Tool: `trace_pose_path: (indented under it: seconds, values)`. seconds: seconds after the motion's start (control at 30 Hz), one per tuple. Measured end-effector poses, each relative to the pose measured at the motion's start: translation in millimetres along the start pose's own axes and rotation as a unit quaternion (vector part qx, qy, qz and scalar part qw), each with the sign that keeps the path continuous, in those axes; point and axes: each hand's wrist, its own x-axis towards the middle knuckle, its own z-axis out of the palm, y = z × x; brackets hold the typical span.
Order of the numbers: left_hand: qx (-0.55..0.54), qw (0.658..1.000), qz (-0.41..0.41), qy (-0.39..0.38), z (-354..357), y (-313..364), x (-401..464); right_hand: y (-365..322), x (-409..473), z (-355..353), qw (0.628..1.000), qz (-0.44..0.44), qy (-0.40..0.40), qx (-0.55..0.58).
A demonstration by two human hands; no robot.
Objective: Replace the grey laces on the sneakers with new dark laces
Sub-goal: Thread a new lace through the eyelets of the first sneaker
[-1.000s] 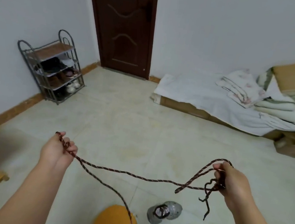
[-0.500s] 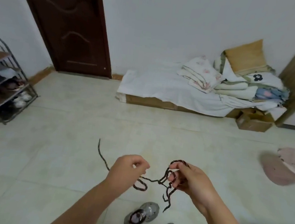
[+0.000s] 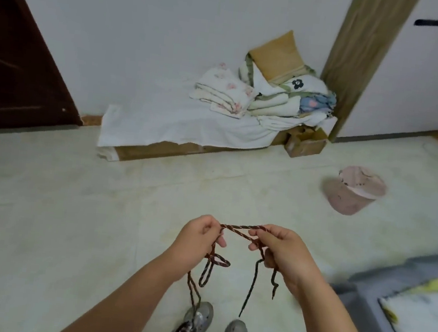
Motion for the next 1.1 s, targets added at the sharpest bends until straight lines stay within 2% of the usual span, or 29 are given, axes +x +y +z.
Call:
trace_pose_path:
  seconds: [0.1,0.3,0.4,0.53,0.67,0.8,0.97,1.1]
  values:
    - [0.005,1.0,0.007,-0.004,-16,1,31,5,16,2,0.998,0.009,0.063,0.019]
    - [0.065,0.994,0.014,-0.083,-53,-11,106,22,56,25,0.975,0.022,0.212,0.064]
    - [0.071,0.993,-0.017,-0.094,-73,-24,138,37,72,46,0.957,0.052,0.272,0.081]
    - [0.065,0.989,-0.058,-0.122,-82,-49,172,66,84,65,0.94,0.089,0.314,0.095]
    - [0.068,0.986,-0.079,-0.133,-61,-92,193,113,94,66,0.93,0.139,0.322,0.112]
    - [0.065,0.985,-0.098,-0.13,-21,-162,202,177,107,54,0.932,0.178,0.301,0.098]
    - [0.083,0.982,-0.117,-0.126,29,-267,205,281,132,42,0.932,0.21,0.28,0.096]
    - [0.108,0.977,-0.113,-0.143,64,-347,219,373,164,31,0.934,0.24,0.26,0.046]
